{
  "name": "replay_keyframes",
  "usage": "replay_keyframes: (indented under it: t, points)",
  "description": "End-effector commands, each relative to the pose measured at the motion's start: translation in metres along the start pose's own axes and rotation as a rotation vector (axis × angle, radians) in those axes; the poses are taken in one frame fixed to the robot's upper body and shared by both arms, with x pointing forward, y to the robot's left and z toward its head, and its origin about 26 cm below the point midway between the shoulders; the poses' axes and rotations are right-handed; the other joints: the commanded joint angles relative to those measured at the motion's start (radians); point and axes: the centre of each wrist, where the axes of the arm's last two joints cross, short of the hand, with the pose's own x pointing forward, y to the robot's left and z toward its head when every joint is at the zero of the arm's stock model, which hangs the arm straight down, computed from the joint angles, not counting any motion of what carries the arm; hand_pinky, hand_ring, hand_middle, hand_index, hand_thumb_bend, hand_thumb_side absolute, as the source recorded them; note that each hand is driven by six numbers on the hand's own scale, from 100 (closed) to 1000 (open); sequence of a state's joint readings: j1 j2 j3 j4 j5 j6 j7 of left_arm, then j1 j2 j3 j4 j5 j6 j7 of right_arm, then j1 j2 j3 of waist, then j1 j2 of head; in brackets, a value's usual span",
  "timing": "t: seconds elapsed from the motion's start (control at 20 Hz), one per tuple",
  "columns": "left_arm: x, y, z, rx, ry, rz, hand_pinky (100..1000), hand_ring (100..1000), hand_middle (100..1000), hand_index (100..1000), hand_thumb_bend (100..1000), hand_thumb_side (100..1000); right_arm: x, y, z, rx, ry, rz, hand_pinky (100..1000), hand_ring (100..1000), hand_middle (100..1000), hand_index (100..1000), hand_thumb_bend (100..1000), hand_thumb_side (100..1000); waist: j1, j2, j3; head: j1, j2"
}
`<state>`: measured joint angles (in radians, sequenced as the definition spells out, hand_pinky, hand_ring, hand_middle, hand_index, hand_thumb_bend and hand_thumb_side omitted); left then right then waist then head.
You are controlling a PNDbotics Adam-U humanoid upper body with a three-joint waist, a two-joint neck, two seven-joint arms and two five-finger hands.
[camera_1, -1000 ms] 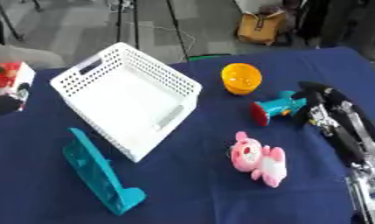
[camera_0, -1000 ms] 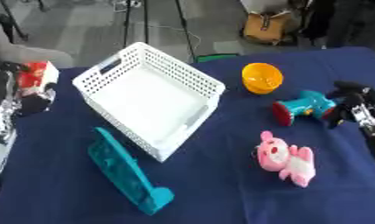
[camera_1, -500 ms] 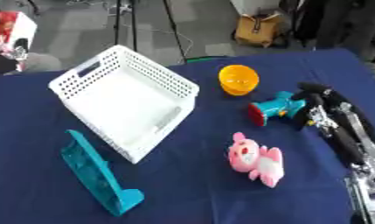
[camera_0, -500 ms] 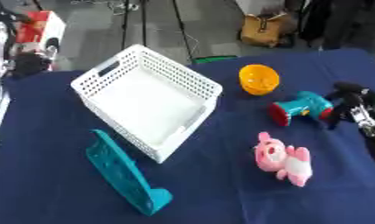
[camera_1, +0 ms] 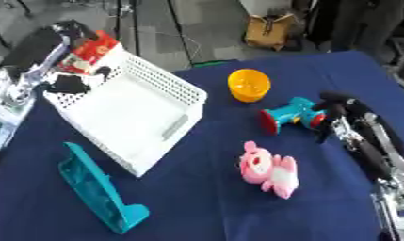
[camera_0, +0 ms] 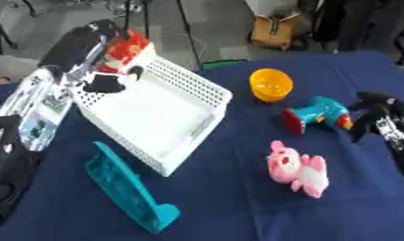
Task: Pick up objects on the table and place them in the box.
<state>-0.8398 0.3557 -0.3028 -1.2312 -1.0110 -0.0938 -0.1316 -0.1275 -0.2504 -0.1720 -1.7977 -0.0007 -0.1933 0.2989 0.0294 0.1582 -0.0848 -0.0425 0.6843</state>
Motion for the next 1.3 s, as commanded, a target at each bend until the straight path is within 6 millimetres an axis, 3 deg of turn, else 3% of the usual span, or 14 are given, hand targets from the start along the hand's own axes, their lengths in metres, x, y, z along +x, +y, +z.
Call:
replay_keyframes:
  t: [0.05,0.1,0.2,0.25,0.3,0.4,0.75,0.8,0.95,1.0,1.3]
  points:
    - [0.000,-0.018,-0.001,-0.057,-0.036,-0.061,451,498,767,822,225,100,0.004,-0.004,-0.004,0.006,-0.022,0.010,373,469,651,830,100,656,-0.005,-0.019,-0.001,-0.005,-0.013]
    - [0.000,-0.030,0.001,-0.073,-0.036,-0.058,453,501,772,822,231,100,0.004,-0.004,-0.004,0.007,-0.022,0.009,373,469,651,830,100,656,-0.006,-0.019,-0.001,-0.005,-0.013]
    - [-0.001,-0.049,0.003,-0.077,-0.035,-0.042,491,535,798,833,320,197,0.004,-0.004,-0.004,0.007,-0.024,0.007,373,469,651,830,100,656,-0.008,-0.020,-0.001,-0.005,-0.013]
    - [-0.002,-0.056,0.004,-0.071,-0.037,-0.034,507,555,804,837,359,309,0.004,-0.003,-0.004,0.008,-0.024,0.006,373,469,651,830,100,656,-0.009,-0.020,-0.001,-0.005,-0.012]
    - [-0.003,-0.059,0.006,-0.048,-0.047,-0.026,635,665,838,856,548,725,0.004,-0.003,-0.004,0.007,-0.024,0.005,373,468,651,830,100,656,-0.010,-0.020,0.000,-0.005,-0.011]
    - [-0.004,-0.059,0.010,0.007,-0.072,-0.015,716,741,870,868,616,842,0.004,-0.004,-0.003,0.004,-0.022,0.007,372,468,651,830,100,656,-0.011,-0.020,0.004,-0.004,-0.009]
    - [-0.006,-0.040,0.024,0.193,-0.080,0.126,658,715,896,864,604,809,0.004,-0.004,-0.003,0.003,-0.023,0.007,372,468,652,830,100,656,-0.013,-0.018,0.015,-0.008,-0.007]
    - [-0.006,-0.035,0.027,0.232,-0.073,0.162,620,681,896,852,588,750,0.003,-0.004,-0.003,0.002,-0.022,0.007,372,468,652,830,100,656,-0.014,-0.018,0.016,-0.010,-0.006]
    - [-0.005,-0.018,0.036,0.320,-0.063,0.257,616,678,896,851,588,743,0.003,-0.005,-0.003,-0.001,-0.020,0.009,372,468,652,830,100,656,-0.015,-0.017,0.017,-0.012,-0.006]
    - [-0.005,-0.011,0.041,0.361,-0.058,0.290,583,651,898,844,573,697,0.003,-0.005,-0.003,-0.001,-0.020,0.009,372,468,652,830,100,657,-0.015,-0.016,0.020,-0.014,-0.005]
    - [-0.007,0.037,0.096,0.506,-0.049,0.507,521,593,914,837,429,702,0.004,-0.006,-0.003,-0.005,-0.021,0.015,371,467,652,830,100,660,-0.010,-0.008,0.034,-0.025,-0.001]
